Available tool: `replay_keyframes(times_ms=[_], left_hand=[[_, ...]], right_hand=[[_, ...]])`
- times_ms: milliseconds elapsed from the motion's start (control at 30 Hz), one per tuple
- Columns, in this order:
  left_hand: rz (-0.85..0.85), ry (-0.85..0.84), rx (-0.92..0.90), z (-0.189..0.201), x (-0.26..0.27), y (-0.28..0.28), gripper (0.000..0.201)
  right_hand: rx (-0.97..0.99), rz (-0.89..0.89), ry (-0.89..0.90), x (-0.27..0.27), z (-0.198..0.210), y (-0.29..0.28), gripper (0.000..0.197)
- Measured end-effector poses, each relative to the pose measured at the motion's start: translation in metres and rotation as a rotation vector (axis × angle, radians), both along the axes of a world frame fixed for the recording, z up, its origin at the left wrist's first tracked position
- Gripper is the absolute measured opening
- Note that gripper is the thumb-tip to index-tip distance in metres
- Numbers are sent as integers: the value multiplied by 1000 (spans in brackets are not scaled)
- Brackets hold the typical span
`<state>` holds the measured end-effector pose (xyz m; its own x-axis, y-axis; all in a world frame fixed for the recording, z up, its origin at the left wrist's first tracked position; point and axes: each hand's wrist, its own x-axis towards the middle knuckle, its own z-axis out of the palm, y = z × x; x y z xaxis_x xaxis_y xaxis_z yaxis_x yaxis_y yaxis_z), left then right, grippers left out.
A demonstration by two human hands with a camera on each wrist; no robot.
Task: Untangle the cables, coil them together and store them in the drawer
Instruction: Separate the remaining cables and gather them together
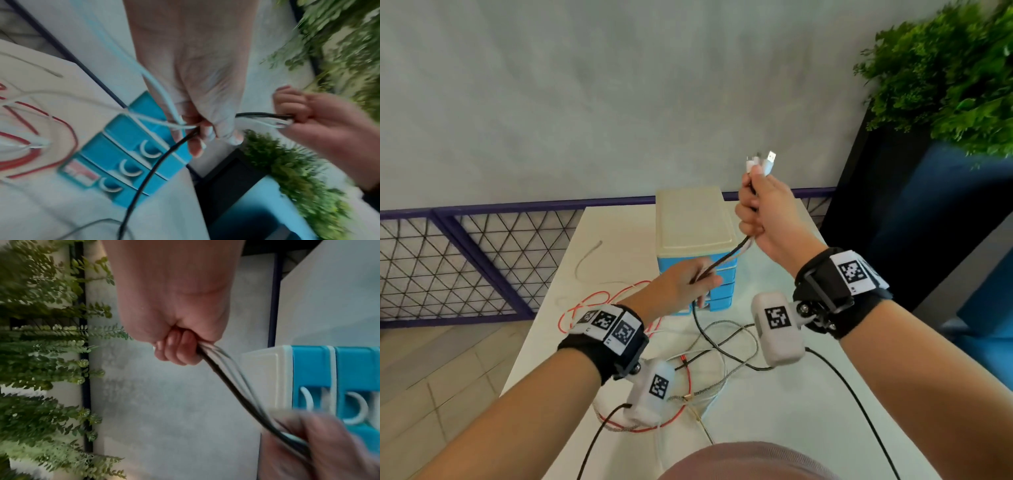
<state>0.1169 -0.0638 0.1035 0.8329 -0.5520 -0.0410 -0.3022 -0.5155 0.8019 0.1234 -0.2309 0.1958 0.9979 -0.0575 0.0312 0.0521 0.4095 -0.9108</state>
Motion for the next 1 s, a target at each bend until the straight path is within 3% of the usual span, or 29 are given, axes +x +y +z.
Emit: replay_keyframes(times_ms=[133,300,367,433,533,600,633,700,767,867,1000], left_hand=[[44,32,202,-36,2,33,13],[76,122,346,-64,0,72,17],[117,148,307,-61,-2,75,17],[132,132,224,-53,0,69,20],[124,85,179,-28,5,47,22],[128,28,142,-6,7,31,16],[125,-17,119,5,8,23,15],[113,-70,69,22,8,16,18],[95,-13,6,28,7,18,20],[88,85,-62,22,6,30,22],[86,91,39,-5,9,48,18]], right_hand=[[-138,-150,-66,4,8,-20,32],[-373,-399,-165,5,21,-44,34],[-613,-412,-211,6,17,-45,38],[-1056,-251,-226,7,3,-38,45],[-1503,272,-119,2,-34,-13,67],[-1514,510,-39,-5,-55,0,84],[-1495,566,-36,-7,-62,3,80],[-1508,551,-82,-8,-69,4,46],[-1477,412,-72,-8,-62,2,20],[-1225,141,62,-4,-44,-8,28],[-870,-143,156,5,-18,-26,26]])
